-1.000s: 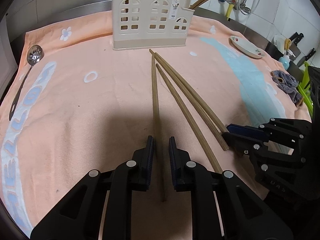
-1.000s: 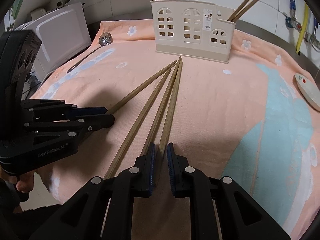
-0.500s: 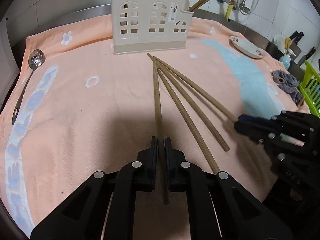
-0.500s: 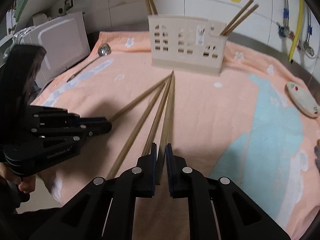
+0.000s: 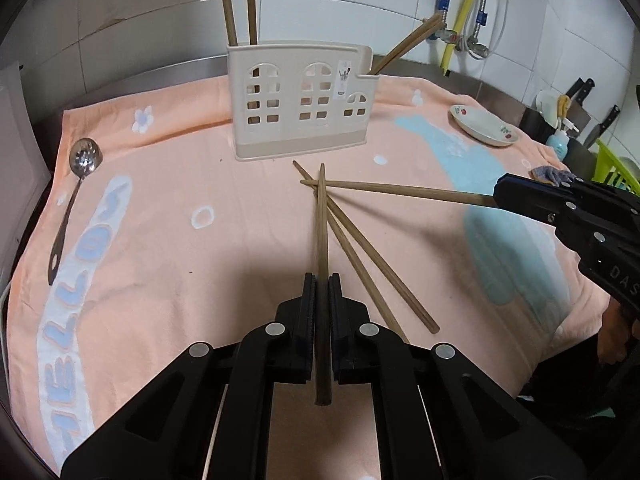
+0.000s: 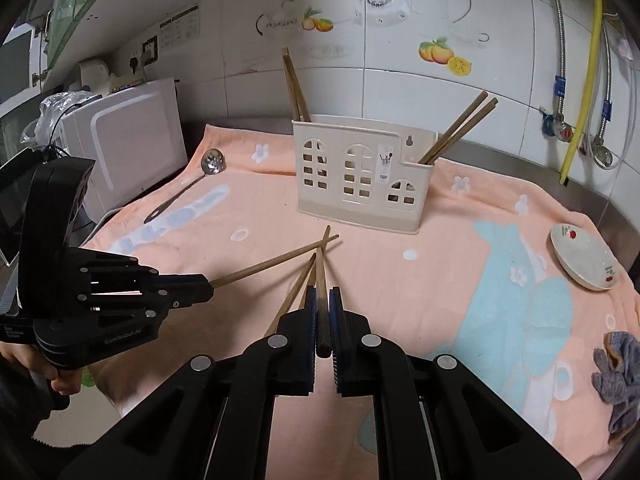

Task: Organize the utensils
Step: 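Raise the left tool's chopstick over the holder while the right tool carries its own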

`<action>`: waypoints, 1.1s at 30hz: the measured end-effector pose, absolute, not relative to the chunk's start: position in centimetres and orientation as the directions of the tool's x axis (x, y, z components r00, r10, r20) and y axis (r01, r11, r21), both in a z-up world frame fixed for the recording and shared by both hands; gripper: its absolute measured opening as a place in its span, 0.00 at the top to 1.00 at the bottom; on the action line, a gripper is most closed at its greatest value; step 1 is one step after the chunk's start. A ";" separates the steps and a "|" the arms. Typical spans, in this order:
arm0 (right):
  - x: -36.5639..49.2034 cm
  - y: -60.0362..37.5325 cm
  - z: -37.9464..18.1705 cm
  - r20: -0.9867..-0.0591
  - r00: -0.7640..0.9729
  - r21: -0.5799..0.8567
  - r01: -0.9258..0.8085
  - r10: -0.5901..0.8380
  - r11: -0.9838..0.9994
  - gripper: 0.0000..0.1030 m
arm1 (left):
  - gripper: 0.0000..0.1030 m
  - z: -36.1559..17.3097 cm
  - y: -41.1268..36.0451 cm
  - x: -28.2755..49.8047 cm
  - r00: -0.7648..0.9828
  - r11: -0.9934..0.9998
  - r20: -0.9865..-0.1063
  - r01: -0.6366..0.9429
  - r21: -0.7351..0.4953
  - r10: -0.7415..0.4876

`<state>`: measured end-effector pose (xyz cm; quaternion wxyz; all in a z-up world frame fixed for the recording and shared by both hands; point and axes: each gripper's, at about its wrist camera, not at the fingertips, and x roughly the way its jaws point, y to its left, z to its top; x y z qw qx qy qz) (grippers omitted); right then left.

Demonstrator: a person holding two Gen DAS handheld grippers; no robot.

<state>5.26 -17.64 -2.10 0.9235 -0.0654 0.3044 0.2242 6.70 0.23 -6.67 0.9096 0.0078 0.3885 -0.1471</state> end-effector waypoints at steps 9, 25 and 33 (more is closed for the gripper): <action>6.3 -19.3 0.5 -0.549 0.720 0.081 -0.460 0.425 0.884 0.94 | 0.95 -3.2 0.8 6.5 0.710 0.953 -0.649 0.290 -0.086 -0.274; 12.2 -20.8 11.1 -0.454 0.750 0.072 -0.508 0.481 0.859 0.94 | 0.95 2.9 0.7 10.5 0.761 0.943 -0.568 0.323 -0.084 -0.312; 16.1 -20.8 16.4 -0.407 0.785 0.034 -0.499 0.468 0.866 0.94 | 0.95 7.4 0.0 12.1 0.798 0.934 -0.503 0.354 -0.054 -0.331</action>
